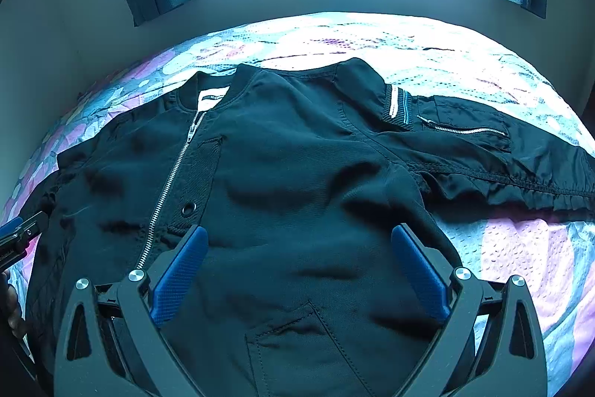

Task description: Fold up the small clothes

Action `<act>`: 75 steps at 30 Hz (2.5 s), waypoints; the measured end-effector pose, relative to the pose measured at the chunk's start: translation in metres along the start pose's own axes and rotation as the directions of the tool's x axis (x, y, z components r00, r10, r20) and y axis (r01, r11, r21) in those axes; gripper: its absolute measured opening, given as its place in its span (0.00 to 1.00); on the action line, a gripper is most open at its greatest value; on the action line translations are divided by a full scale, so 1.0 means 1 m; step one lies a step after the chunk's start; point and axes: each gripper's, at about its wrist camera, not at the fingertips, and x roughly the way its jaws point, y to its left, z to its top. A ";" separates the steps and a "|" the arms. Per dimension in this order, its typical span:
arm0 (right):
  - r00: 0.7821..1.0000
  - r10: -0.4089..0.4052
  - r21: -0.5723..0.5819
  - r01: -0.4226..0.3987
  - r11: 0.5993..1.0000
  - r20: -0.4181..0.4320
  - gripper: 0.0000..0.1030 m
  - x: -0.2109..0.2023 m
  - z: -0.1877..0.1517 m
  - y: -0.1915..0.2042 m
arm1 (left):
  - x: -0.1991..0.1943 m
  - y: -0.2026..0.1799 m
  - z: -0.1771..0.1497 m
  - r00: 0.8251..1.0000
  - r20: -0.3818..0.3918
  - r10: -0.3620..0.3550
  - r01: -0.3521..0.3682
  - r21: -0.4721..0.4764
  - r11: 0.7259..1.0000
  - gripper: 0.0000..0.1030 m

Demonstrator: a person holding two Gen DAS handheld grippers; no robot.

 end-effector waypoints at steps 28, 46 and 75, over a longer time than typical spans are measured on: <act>1.000 0.000 0.001 0.000 1.000 -0.020 0.95 0.002 0.001 0.003 | -0.001 0.000 0.000 1.000 -0.004 0.003 -0.003 -0.002 1.000 0.98; 0.993 0.117 0.129 -0.113 0.985 -0.028 0.95 -0.001 0.011 -0.025 | -0.001 -0.002 0.001 1.000 -0.008 0.001 -0.001 -0.001 1.000 0.98; 0.971 -0.118 0.822 -0.110 0.559 0.210 0.94 -0.067 -0.033 -0.417 | 0.029 0.010 -0.003 0.995 -0.088 0.038 -0.040 -0.028 0.999 0.98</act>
